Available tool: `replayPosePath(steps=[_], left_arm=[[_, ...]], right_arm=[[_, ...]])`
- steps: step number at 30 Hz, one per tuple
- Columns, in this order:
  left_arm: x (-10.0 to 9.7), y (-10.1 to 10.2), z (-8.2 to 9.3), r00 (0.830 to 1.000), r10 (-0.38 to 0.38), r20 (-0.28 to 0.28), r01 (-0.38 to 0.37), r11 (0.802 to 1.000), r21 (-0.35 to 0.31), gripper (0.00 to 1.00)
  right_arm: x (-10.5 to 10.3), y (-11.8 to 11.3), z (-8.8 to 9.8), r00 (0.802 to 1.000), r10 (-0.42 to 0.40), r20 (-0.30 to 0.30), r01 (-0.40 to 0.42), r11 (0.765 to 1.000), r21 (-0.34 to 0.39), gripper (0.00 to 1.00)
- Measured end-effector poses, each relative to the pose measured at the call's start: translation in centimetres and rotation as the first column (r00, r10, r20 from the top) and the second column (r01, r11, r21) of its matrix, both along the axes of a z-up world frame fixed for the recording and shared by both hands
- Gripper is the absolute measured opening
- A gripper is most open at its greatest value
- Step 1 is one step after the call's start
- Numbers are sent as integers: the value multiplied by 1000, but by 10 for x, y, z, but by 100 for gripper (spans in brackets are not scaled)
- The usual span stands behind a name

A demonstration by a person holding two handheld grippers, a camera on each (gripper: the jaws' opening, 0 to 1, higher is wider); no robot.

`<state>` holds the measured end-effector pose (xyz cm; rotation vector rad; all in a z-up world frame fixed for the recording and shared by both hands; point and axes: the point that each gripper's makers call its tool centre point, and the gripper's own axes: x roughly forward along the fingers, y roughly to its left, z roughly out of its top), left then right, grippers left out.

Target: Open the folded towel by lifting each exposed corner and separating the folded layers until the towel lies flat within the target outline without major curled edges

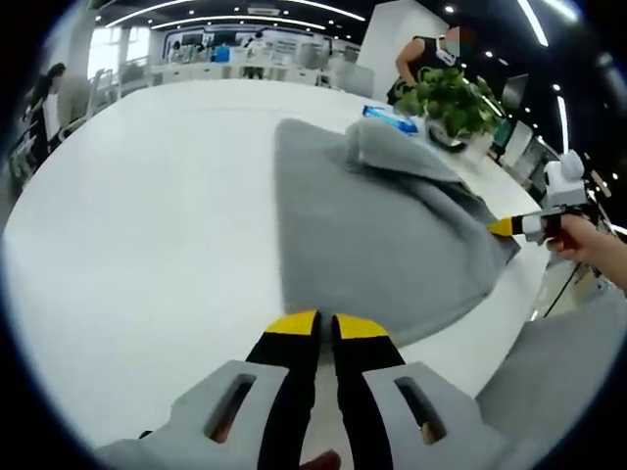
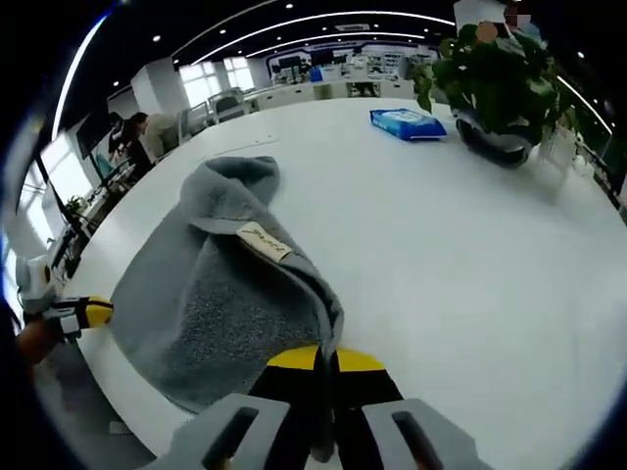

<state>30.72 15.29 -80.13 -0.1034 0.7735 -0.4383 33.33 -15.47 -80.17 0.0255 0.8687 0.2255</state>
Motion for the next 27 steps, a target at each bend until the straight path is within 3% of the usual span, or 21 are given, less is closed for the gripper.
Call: replayPosePath(steps=[10, 13, 20, 27], left_arm=[[2, 1, 0, 1000, -2, -6, 2, 1000, -2, 6], [2, 1, 0, 1000, -1, -10, 1, 1000, -5, 6], [2, 1, -1, 1000, 2, -16, -2, 1000, -12, 6], [1, 0, 0, 1000, 3, -18, -3, 1000, -18, 6]], right_arm=[[5, 5, 22, 997, 34, 68, -30, 998, -59, 8], [11, 13, 32, 993, 47, 105, -44, 999, -26, 14], [31, 42, 40, 979, 155, 130, -150, 987, -49, 19], [55, 82, 51, 951, 258, 169, -253, 966, -52, 23]])
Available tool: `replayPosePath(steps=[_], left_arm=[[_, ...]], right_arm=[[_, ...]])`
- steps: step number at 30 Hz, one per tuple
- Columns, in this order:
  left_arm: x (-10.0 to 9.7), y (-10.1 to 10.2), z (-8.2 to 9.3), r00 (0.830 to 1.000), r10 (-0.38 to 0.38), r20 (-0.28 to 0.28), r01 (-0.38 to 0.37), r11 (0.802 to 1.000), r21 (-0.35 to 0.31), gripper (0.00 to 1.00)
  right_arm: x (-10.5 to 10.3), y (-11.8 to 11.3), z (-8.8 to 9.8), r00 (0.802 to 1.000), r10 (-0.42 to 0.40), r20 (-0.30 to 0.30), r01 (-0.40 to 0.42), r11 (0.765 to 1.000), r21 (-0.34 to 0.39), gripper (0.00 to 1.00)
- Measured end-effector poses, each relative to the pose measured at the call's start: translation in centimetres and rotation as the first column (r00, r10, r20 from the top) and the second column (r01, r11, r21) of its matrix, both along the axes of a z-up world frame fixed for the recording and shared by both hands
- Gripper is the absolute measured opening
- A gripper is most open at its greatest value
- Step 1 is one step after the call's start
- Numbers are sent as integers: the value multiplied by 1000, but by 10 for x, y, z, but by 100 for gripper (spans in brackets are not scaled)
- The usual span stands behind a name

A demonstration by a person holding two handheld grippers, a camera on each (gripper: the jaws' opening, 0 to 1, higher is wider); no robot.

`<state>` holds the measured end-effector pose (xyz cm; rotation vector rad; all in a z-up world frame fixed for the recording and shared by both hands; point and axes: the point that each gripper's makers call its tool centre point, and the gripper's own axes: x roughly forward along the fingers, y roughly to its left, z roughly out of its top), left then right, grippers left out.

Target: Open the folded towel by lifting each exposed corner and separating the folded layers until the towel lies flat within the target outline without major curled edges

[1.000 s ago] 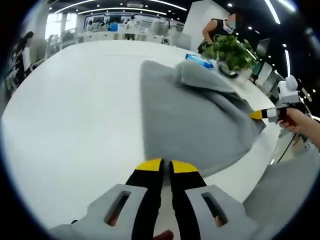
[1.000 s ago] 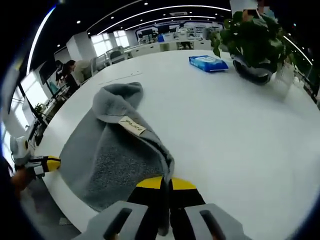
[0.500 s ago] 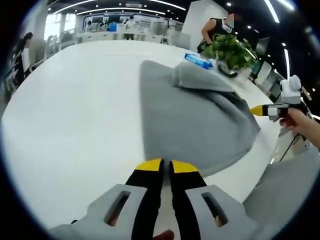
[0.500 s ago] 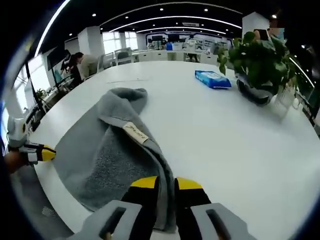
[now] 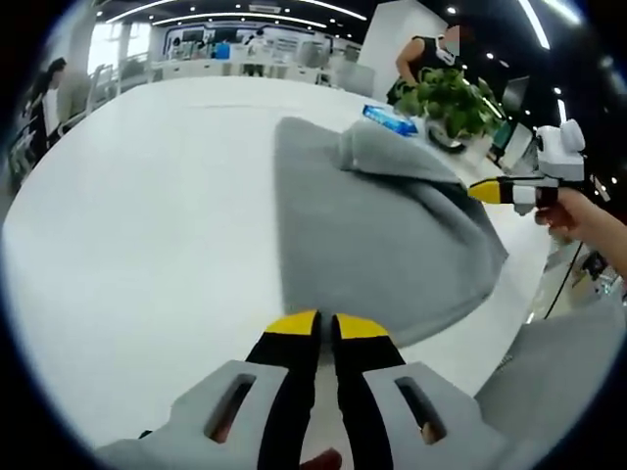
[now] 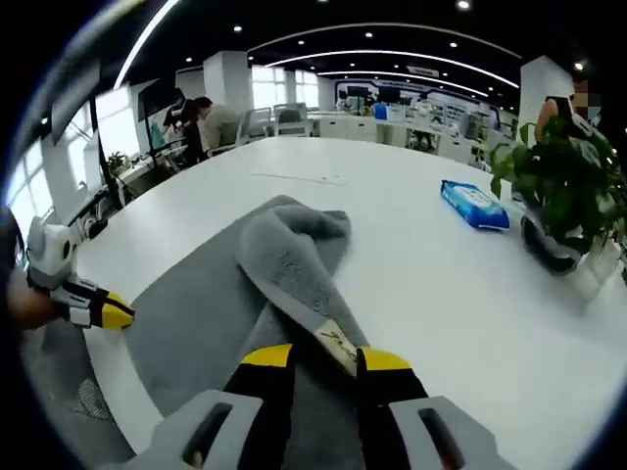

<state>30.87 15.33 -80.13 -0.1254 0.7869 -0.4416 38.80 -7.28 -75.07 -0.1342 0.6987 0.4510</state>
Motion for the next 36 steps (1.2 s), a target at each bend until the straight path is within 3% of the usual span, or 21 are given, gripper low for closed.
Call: replayPosePath(steps=[8, 12, 15, 20, 27, 32, 36], left_arm=[[0, 0, 0, 1000, 8, -4, -8, 1000, -16, 6], [2, 2, -2, 1000, 11, -5, -11, 1000, -21, 6], [3, 3, -3, 1000, 12, -4, -12, 1000, -22, 6], [3, 3, -4, 1000, 20, -6, -20, 999, -32, 6], [4, 3, -4, 1000, 21, -5, -21, 999, -35, 6], [4, 3, -4, 1000, 24, -6, -24, 999, -39, 6], [4, 3, -4, 1000, 29, -10, -30, 999, -45, 6]], right_arm=[[28, 23, 1, 997, 69, 32, -67, 996, -58, 24], [37, 25, -8, 997, 69, 20, -67, 995, -77, 19], [39, 21, -19, 997, 70, -25, -72, 994, -84, 14], [43, 13, -24, 997, 52, -48, -56, 996, -72, 7], [55, -7, -17, 1000, 18, -2, -18, 995, -96, 4], [60, -35, -13, 998, -60, 29, 63, 990, -123, 4], [56, -56, -18, 992, -129, 11, 130, 985, -113, 4]])
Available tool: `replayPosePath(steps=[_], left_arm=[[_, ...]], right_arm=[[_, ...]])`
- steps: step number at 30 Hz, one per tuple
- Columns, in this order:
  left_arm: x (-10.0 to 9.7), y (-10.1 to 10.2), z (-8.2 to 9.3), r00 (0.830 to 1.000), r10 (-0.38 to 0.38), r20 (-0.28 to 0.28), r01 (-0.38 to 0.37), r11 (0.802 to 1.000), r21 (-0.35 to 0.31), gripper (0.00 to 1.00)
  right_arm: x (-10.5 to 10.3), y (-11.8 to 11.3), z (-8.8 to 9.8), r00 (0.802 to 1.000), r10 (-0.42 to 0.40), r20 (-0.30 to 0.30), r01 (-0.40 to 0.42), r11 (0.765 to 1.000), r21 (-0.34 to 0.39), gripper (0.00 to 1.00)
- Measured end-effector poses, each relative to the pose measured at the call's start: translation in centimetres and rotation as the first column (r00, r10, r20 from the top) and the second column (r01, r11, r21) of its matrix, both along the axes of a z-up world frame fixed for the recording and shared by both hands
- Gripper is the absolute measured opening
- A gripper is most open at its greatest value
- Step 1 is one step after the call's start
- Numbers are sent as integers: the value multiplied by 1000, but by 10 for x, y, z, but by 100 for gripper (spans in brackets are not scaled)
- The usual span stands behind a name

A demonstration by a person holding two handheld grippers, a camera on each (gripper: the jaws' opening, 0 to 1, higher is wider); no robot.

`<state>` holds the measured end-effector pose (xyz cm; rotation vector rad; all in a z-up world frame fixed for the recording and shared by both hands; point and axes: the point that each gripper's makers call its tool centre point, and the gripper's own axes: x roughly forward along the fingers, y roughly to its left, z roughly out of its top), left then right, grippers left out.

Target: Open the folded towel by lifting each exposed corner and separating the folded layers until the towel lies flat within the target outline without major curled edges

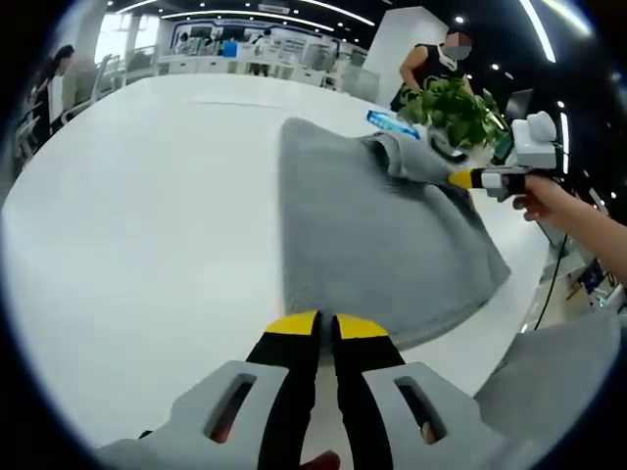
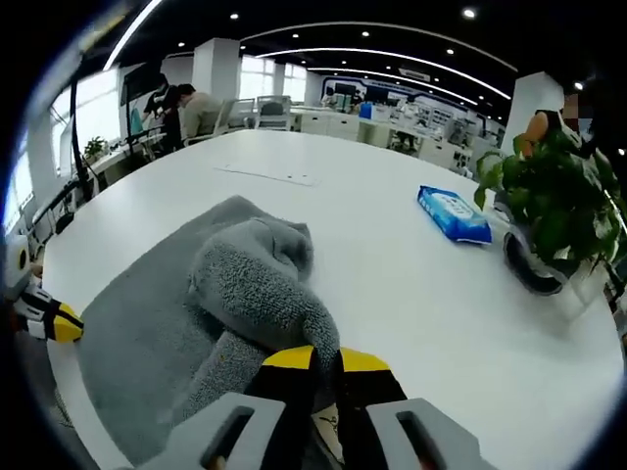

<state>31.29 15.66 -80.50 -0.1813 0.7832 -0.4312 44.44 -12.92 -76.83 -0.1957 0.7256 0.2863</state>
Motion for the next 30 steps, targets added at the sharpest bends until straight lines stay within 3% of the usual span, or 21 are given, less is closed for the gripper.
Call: replayPosePath(steps=[8, 17, 20, 23, 27, 30], left_arm=[[-1, -1, 1, 1000, 3, -2, -3, 1000, -2, 6], [-2, -1, 2, 1000, 2, 2, -2, 1000, 1, 6], [-1, 0, 1, 1000, 2, 1, -2, 1000, 0, 6], [-1, 0, 0, 1000, 3, -1, -3, 1000, -2, 6], [-1, -1, 1, 1000, 5, -2, -5, 1000, -4, 6], [-1, 0, 1, 1000, 6, -2, -6, 1000, -5, 6]], right_arm=[[-13, -33, -7, 997, -75, -27, 75, 997, -5, 4], [-23, -37, -17, 995, -93, -31, 93, 996, -19, 6], [-26, -34, -10, 996, -88, -9, 88, 996, -16, 7], [-27, -22, -2, 999, -21, 45, 22, 999, -43, 13], [-27, -3, -2, 999, 23, 39, -23, 1000, -12, 27], [-25, 15, 0, 997, 69, 41, -68, 998, -4, 27]])
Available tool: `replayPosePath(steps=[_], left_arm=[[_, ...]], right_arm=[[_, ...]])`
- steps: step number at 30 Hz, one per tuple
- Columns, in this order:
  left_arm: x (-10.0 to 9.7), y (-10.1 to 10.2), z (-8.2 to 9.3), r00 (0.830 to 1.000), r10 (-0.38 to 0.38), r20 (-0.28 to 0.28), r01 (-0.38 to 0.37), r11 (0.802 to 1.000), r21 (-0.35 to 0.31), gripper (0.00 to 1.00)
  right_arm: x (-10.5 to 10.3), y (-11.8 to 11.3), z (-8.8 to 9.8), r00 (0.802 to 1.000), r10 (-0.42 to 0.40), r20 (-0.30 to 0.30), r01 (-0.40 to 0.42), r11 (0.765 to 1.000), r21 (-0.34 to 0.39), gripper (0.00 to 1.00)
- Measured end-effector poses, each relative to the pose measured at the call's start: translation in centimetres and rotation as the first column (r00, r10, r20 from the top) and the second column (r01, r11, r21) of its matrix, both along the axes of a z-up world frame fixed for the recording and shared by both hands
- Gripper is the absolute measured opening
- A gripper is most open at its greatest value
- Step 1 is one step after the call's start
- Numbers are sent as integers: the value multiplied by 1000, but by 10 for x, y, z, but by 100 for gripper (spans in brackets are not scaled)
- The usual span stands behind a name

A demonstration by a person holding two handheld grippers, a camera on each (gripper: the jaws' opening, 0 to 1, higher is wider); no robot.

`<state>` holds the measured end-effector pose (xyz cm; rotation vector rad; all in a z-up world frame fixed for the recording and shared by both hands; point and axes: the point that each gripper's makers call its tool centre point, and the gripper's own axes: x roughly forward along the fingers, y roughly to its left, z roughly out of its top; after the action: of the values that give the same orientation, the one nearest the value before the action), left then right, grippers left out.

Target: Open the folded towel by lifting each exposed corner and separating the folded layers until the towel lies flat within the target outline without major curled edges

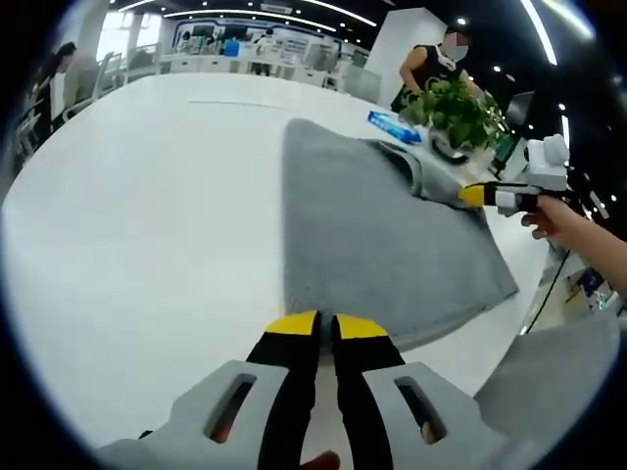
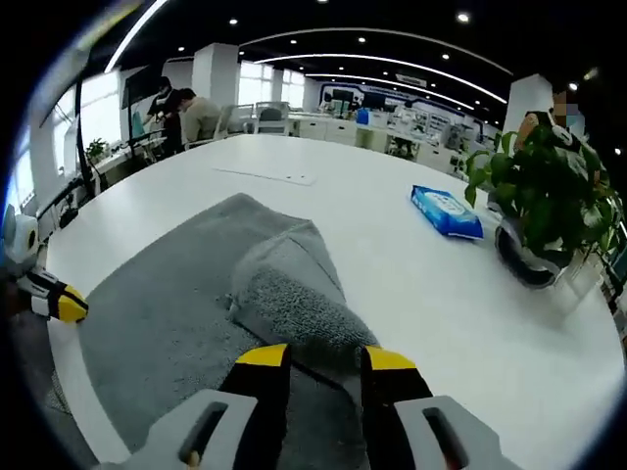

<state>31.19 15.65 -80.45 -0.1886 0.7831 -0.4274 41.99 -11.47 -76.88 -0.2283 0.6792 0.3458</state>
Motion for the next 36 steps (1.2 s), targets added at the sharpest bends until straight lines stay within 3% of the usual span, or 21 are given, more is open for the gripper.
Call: replayPosePath(steps=[5, 9, 16, 25, 32, 36], left_arm=[[-1, -1, 2, 1000, 1, -1, -1, 1000, -3, 6], [-1, 0, 1, 1000, 5, -4, -5, 1000, -10, 6], [0, 1, 0, 1000, 9, -7, -9, 1000, -17, 6], [0, 1, 0, 1000, 16, -10, -17, 1000, -27, 6], [1, 1, -1, 1000, 24, -12, -25, 999, -37, 5], [1, 2, -2, 999, 30, -13, -30, 998, -46, 5]], right_arm=[[5, 28, 3, 997, 73, 16, -72, 997, -29, 27], [5, 54, 1, 996, 85, -26, -84, 995, 56, 21], [8, 69, -16, 988, 135, -74, -130, 989, 70, 11], [33, 42, -17, 994, 106, -23, -106, 994, 7, 15], [48, 13, -24, 998, 55, -26, -55, 998, -13, 15], [55, 4, -28, 999, 41, -29, -42, 999, -11, 21]])
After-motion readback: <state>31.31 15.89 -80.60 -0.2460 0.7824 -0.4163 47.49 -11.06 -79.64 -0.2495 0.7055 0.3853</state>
